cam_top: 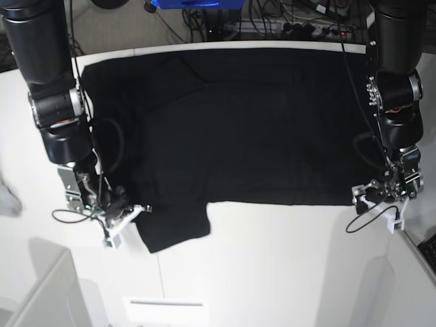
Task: Fold the T-shirt properly
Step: 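Release the left gripper and grasp the other hem corner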
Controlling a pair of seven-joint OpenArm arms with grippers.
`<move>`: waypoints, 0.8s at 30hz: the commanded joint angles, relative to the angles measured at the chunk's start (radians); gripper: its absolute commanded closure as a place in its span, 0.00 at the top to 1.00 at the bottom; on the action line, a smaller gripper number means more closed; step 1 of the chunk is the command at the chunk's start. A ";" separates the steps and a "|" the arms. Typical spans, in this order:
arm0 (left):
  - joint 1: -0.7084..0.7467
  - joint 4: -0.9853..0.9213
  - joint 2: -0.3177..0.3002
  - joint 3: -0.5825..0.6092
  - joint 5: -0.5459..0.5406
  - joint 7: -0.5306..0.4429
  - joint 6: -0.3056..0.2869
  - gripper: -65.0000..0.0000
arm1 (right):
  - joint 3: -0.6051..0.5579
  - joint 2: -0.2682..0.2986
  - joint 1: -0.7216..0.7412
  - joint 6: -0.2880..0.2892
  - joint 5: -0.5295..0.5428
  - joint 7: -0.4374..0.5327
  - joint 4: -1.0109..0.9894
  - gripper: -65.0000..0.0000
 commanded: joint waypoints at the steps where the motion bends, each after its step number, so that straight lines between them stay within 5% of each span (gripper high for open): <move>1: -0.030 0.011 -0.008 0.008 -0.009 -0.009 -0.004 0.98 | 0.002 0.008 0.026 0.000 -0.005 -0.010 0.008 0.00; 15: -0.009 0.008 0.007 0.010 -0.009 -0.009 -0.002 0.94 | 0.002 0.021 0.012 0.000 -0.005 -0.010 0.008 0.00; 20: -0.001 0.014 0.003 0.010 -0.009 -0.009 -0.002 0.56 | 0.002 0.021 0.006 0.000 -0.005 -0.010 0.010 0.00; 24: -0.001 0.016 0.003 0.010 -0.009 -0.009 -0.002 0.14 | 0.002 0.021 0.006 0.000 -0.005 -0.008 0.010 0.00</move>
